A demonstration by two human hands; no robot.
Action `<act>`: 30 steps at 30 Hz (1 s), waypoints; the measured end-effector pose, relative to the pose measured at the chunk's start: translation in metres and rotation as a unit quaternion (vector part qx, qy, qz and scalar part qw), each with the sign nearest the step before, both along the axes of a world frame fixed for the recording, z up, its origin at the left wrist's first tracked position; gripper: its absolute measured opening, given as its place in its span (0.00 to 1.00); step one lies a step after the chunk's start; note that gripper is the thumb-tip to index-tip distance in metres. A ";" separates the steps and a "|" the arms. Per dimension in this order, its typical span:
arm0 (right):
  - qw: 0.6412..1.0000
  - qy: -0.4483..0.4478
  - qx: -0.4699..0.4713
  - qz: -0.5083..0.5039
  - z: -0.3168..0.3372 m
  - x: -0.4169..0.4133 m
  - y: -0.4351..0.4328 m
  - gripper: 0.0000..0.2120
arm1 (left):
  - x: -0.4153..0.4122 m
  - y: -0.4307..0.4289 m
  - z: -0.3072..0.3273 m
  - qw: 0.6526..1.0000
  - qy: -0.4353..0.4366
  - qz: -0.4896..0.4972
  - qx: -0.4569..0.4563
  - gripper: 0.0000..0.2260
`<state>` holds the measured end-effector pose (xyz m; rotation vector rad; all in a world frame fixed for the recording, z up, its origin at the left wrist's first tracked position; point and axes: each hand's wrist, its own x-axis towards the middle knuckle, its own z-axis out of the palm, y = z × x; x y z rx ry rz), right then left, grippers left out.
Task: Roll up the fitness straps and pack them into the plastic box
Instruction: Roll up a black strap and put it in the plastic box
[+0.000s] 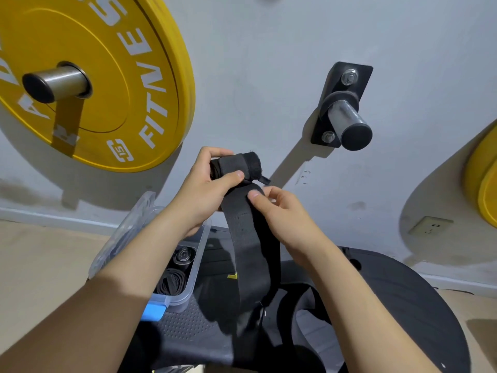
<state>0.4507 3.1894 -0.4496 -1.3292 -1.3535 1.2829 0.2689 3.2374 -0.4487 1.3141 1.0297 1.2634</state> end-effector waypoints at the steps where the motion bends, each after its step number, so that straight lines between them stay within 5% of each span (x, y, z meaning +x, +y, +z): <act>1: 0.999 0.013 -0.037 0.023 0.000 0.003 -0.002 0.13 | -0.002 0.001 -0.001 1.000 -0.014 0.005 -0.013 0.15; 8: 0.989 -0.131 -0.047 -0.054 -0.009 0.014 -0.001 0.13 | -0.018 0.007 -0.001 0.999 -0.009 0.019 -0.030 0.12; 14: 0.973 -0.210 -0.003 -0.099 -0.003 0.019 -0.003 0.14 | -0.029 0.005 -0.004 0.986 0.163 0.001 0.027 0.17; 17: 0.988 -0.090 0.010 -0.127 0.005 0.026 -0.004 0.04 | -0.032 0.004 -0.008 0.969 0.237 -0.037 0.055 0.19; 22: 0.988 0.134 0.037 -0.071 0.017 0.032 -0.005 0.03 | -0.025 -0.003 -0.011 0.963 0.215 -0.162 0.027 0.20; 30: 0.983 0.155 0.066 -0.080 0.014 0.027 0.000 0.06 | -0.002 -0.013 -0.014 0.969 0.123 -0.212 -0.026 0.18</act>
